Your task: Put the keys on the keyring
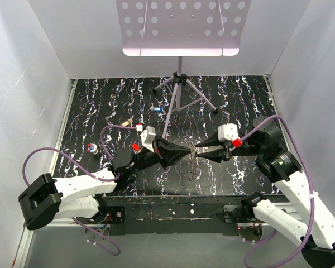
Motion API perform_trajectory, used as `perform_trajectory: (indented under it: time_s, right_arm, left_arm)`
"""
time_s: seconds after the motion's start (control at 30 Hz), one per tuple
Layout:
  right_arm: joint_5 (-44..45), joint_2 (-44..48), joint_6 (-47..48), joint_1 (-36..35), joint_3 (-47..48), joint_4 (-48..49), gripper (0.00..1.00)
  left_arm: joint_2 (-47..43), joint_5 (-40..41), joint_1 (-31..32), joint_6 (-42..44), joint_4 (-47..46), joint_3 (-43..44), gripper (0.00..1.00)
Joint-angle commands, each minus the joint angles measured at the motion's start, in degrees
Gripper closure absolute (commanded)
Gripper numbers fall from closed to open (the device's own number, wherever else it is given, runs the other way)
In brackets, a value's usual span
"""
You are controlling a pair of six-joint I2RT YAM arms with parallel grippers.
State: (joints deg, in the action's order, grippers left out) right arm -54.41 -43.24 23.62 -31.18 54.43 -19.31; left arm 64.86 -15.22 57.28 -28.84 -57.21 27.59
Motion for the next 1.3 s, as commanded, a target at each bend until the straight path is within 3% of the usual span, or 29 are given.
perform_trajectory:
  time_s: [0.0,0.27,0.57,0.7,1.27]
  right_arm:
    - [7.29,-0.79,-2.78,-1.34,-0.47,4.63,0.60]
    - [8.36,-0.97,-1.65,-1.95,-0.29,2.79,0.78]
    - [7.66,-0.70,0.38,-1.96,-0.03,0.41,0.83]
    - [7.13,-0.79,0.73,-2.04,0.23,-0.02,0.99]
    - [6.07,-1.23,-3.84,-3.80,-1.70,3.57,0.99]
  left_arm:
    - [-1.14,0.90,-0.32,-0.25,-1.68,0.53,1.00]
    - [-1.49,1.07,-0.41,-0.16,-1.24,0.44,1.00]
    - [-1.93,1.42,-0.50,0.10,-0.89,0.27,1.00]
    - [-2.19,1.34,-0.50,0.19,-0.97,0.18,1.00]
    - [-1.49,2.74,-1.38,-1.30,-7.65,-0.17,1.00]
